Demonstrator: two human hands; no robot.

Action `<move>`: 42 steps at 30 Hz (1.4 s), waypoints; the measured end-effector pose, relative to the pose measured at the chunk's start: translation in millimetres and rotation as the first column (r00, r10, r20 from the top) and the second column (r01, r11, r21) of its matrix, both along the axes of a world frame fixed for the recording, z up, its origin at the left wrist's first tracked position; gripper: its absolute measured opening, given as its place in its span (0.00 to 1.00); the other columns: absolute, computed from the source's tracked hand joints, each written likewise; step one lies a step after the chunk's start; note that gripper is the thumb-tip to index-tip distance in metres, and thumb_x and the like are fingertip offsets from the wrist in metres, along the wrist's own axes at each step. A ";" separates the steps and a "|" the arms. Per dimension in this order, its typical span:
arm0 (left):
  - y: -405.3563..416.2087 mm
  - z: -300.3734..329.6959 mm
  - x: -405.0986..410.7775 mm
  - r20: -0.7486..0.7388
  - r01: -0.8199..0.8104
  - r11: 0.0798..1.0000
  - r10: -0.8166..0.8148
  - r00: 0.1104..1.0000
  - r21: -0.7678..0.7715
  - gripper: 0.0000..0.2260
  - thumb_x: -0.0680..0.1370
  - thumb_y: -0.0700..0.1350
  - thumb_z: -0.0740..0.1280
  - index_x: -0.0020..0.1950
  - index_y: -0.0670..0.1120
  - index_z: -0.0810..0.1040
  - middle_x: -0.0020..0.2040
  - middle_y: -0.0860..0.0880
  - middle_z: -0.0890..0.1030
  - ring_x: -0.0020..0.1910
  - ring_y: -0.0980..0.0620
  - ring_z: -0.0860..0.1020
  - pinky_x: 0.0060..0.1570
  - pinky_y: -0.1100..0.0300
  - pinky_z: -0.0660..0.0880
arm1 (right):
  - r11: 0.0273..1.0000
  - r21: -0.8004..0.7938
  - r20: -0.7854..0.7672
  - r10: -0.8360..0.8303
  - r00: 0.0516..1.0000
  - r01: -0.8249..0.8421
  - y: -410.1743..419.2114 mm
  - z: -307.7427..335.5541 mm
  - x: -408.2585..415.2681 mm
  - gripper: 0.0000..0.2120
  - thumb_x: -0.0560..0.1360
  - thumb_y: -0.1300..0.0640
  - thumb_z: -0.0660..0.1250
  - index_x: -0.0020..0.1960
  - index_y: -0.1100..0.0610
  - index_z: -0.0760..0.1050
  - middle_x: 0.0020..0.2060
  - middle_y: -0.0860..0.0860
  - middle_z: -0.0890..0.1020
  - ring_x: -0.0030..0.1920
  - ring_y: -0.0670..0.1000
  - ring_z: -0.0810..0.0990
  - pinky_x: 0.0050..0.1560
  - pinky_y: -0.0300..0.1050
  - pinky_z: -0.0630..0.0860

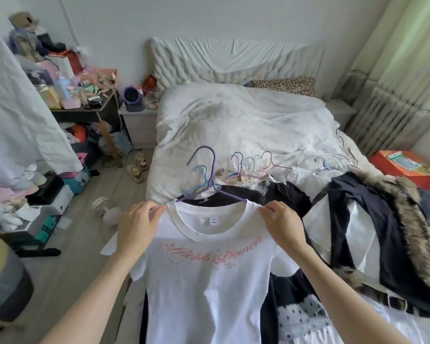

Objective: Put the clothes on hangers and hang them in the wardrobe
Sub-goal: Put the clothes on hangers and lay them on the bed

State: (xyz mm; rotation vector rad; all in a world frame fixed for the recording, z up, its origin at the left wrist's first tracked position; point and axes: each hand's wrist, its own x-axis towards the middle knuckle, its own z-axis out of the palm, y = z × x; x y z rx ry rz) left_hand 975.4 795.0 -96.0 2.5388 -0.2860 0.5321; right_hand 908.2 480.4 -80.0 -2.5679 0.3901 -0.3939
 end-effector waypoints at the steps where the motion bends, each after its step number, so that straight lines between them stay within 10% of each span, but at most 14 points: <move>1: -4.9 -8.3 24.8 0.000 0.000 0.999 0.000 1.000 0.035 0.10 0.74 0.45 0.70 0.37 0.42 0.76 0.33 0.45 0.79 0.34 0.41 0.77 0.31 0.55 0.67 | 1.000 -0.008 -0.023 -0.006 1.000 0.006 -3.5 -6.4 22.7 0.12 0.77 0.50 0.62 0.47 0.58 0.78 0.44 0.52 0.80 0.44 0.55 0.78 0.42 0.47 0.72; 14: -65.8 -136.5 107.0 -0.518 0.308 0.926 -0.157 0.841 0.218 0.23 0.73 0.49 0.63 0.65 0.39 0.74 0.63 0.35 0.74 0.61 0.34 0.73 0.55 0.39 0.71 | 0.996 -0.077 -0.412 0.004 0.911 -0.039 -41.9 -99.3 92.0 0.26 0.79 0.46 0.57 0.73 0.54 0.58 0.70 0.52 0.68 0.69 0.53 0.67 0.69 0.51 0.62; 19: -136.2 -115.3 87.4 -0.447 0.484 0.849 -0.357 0.821 0.212 0.23 0.71 0.51 0.59 0.62 0.43 0.74 0.60 0.37 0.76 0.57 0.35 0.77 0.48 0.39 0.76 | 0.996 -0.085 -0.357 -0.066 0.932 0.038 -42.7 -91.7 44.3 0.30 0.78 0.43 0.56 0.76 0.50 0.51 0.74 0.47 0.59 0.74 0.48 0.55 0.73 0.53 0.50; 26: -248.8 -79.6 -7.1 -0.367 0.621 0.784 -0.585 0.723 -0.027 0.27 0.74 0.56 0.52 0.69 0.45 0.69 0.68 0.39 0.69 0.67 0.37 0.67 0.64 0.43 0.64 | 0.975 -0.189 -0.290 -0.168 0.942 0.116 -89.5 -76.2 -79.4 0.34 0.74 0.34 0.47 0.75 0.48 0.52 0.74 0.48 0.59 0.74 0.49 0.55 0.73 0.50 0.45; 30: -315.2 -64.1 -70.8 -0.355 0.811 0.584 -0.750 0.558 0.040 0.32 0.73 0.60 0.43 0.74 0.51 0.60 0.75 0.46 0.57 0.75 0.46 0.52 0.71 0.53 0.49 | 0.940 -0.167 -0.232 -0.330 0.915 0.297 -136.6 -61.9 -177.9 0.30 0.76 0.42 0.61 0.74 0.50 0.59 0.72 0.49 0.64 0.73 0.50 0.59 0.74 0.56 0.50; 36: -404.8 -65.2 -199.7 -0.381 0.934 0.315 -0.853 0.356 0.168 0.26 0.75 0.57 0.53 0.69 0.47 0.70 0.68 0.41 0.71 0.68 0.39 0.68 0.62 0.42 0.66 | 0.759 -0.197 -0.207 -0.651 0.731 0.620 -186.5 -51.1 -360.7 0.34 0.73 0.34 0.51 0.70 0.54 0.67 0.66 0.53 0.73 0.67 0.55 0.71 0.65 0.63 0.62; 42: -512.5 -47.3 -344.9 -0.329 0.995 0.047 -0.941 0.075 0.093 0.24 0.73 0.56 0.56 0.67 0.48 0.70 0.65 0.40 0.73 0.64 0.36 0.71 0.60 0.40 0.68 | 0.399 -0.204 -0.149 -0.915 0.374 0.894 -224.2 -28.1 -517.4 0.32 0.73 0.45 0.67 0.72 0.55 0.63 0.71 0.55 0.66 0.72 0.56 0.62 0.71 0.62 0.49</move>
